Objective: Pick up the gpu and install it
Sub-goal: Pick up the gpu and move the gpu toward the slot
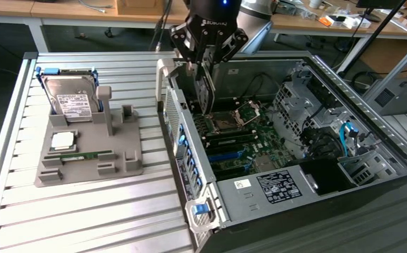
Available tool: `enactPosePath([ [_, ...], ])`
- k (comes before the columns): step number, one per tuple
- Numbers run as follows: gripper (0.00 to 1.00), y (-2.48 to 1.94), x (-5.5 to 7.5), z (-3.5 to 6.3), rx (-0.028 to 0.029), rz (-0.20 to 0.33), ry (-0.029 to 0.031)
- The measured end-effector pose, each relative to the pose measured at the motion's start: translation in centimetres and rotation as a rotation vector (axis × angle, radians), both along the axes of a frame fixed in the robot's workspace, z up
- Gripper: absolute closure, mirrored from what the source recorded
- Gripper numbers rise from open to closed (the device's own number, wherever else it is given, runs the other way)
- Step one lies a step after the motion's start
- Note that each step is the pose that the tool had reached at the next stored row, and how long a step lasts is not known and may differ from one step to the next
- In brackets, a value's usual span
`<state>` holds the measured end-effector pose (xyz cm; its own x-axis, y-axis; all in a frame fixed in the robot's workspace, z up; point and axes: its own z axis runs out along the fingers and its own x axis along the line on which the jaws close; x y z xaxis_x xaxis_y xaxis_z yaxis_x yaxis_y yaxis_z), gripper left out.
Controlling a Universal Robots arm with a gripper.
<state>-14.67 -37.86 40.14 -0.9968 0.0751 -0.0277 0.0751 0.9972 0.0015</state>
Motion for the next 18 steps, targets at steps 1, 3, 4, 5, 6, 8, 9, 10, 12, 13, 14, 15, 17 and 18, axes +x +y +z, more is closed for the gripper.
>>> enactPosePath([
  [1,0.73,0.0,0.04,-0.05,-0.0003,0.0,0.0],
  [3,0.73,0.0,0.09,-0.11,-0.0006,0.0,0.0],
  [4,0.73,0.0,0.11,-0.13,-0.0008,0.0,0.0],
  [5,0.73,0.0,0.13,-0.16,-0.0009,0.0,0.0],
  [6,0.73,0.0,0.14,-0.18,-0.001,0.0,0.0],
  [8,0.73,0.0,0.19,-0.25,-0.0014,0.0,0.0],
  [9,0.73,0.0,0.22,-0.28,-0.0016,0.0,0.0],
  [10,0.73,0.0,0.24,-0.3,-0.0018,0.0,0.0],
  [12,0.73,0.0,0.29,-0.38,-0.0022,0.0,0.0],
  [13,0.73,0.0,0.32,-0.4,-0.0025,0.0,0.0],
  [14,0.73,0.0,0.33,-0.42,-0.0026,0.0,0.0],
  [15,0.73,0.0,0.35,-0.45,-0.0028,0.0,0.0],
  [17,0.73,0.0,0.39,-0.5,-0.0033,0.0,0.0],
  [18,0.73,0.0,0.4,-0.52,-0.0035,0.0,0.0],
])
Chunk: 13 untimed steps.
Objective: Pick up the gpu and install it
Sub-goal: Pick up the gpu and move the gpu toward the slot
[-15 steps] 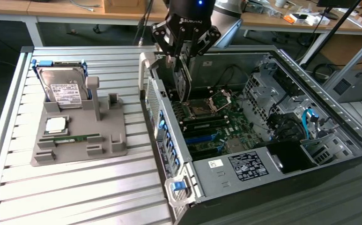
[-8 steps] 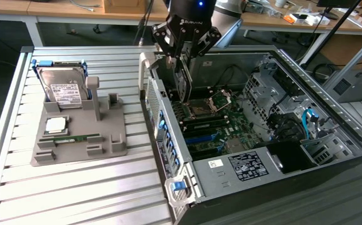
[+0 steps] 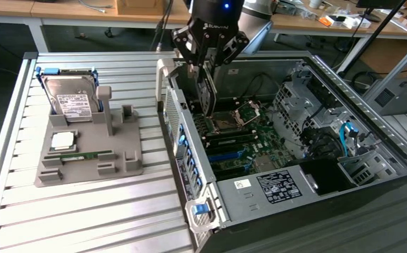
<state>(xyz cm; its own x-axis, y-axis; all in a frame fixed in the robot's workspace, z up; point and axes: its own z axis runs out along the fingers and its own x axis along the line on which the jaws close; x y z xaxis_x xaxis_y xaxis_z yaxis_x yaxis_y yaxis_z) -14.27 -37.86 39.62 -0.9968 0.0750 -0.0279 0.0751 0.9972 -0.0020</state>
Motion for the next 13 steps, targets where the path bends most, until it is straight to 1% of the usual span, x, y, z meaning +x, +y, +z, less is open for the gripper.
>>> enactPosePath([
  [13,0.73,0.0,0.31,-0.51,-0.0018,0.0,0.0],
])
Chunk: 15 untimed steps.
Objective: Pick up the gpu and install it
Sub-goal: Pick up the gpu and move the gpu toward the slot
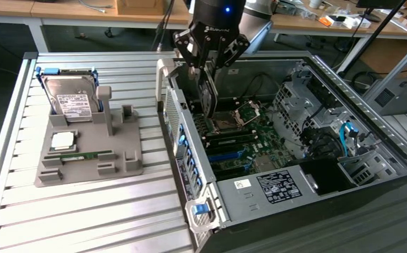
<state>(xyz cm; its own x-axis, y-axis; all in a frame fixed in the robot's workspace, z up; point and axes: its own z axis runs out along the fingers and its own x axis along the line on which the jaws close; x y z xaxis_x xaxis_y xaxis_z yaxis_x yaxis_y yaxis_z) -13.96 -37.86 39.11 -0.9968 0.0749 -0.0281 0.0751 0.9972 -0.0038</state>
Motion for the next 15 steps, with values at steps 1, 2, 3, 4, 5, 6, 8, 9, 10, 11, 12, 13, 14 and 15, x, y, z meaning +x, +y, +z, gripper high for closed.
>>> enactPosePath([
  [1,0.73,0.0,0.04,-0.07,-0.0002,0.0,0.0],
  [2,0.73,0.0,0.06,-0.11,-0.0003,0.0,0.0],
  [3,0.73,0.0,0.08,-0.14,-0.0004,0.0,0.0],
  [4,0.73,0.0,0.1,-0.18,-0.0004,0.0,0.0],
  [5,0.73,0.0,0.12,-0.21,-0.0006,0.0,0.0],
  [6,0.73,0.0,0.14,-0.26,-0.0008,0.0,0.0],
  [8,0.73,0.0,0.19,-0.35,-0.0011,0.0,0.0],
  [9,0.73,0.0,0.21,-0.38,-0.0012,0.0,0.0],
  [10,0.73,0.0,0.23,-0.41,-0.0013,0.0,0.0],
  [11,0.73,0.0,0.24,-0.44,-0.0014,0.0,0.0001],
  [12,0.73,0.0,0.27,-0.49,-0.0016,0.0,0.0],
  [13,0.73,0.0,0.28,-0.52,-0.0017,0.0,0.0001],
  [14,0.73,0.0,0.31,-0.56,-0.0018,0.0,0.0],
  [15,0.73,0.0,0.33,-0.61,-0.002,0.0,0.0001],
])
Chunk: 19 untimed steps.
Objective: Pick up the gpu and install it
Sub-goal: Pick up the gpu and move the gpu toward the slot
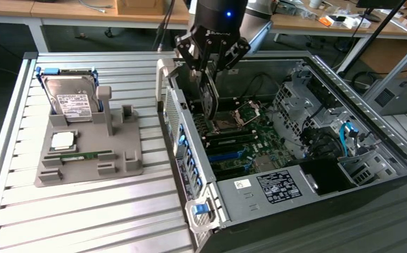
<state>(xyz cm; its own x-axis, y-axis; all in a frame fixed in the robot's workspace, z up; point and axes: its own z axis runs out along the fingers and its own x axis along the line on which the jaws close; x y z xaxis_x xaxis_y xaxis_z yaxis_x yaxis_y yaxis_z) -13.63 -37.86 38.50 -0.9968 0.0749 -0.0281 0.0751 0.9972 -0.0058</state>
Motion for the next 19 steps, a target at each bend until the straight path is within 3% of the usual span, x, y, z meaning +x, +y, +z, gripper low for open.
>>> enactPosePath([
  [19,0.73,0.0,0.35,-0.67,-0.0019,0.0,0.0],
])
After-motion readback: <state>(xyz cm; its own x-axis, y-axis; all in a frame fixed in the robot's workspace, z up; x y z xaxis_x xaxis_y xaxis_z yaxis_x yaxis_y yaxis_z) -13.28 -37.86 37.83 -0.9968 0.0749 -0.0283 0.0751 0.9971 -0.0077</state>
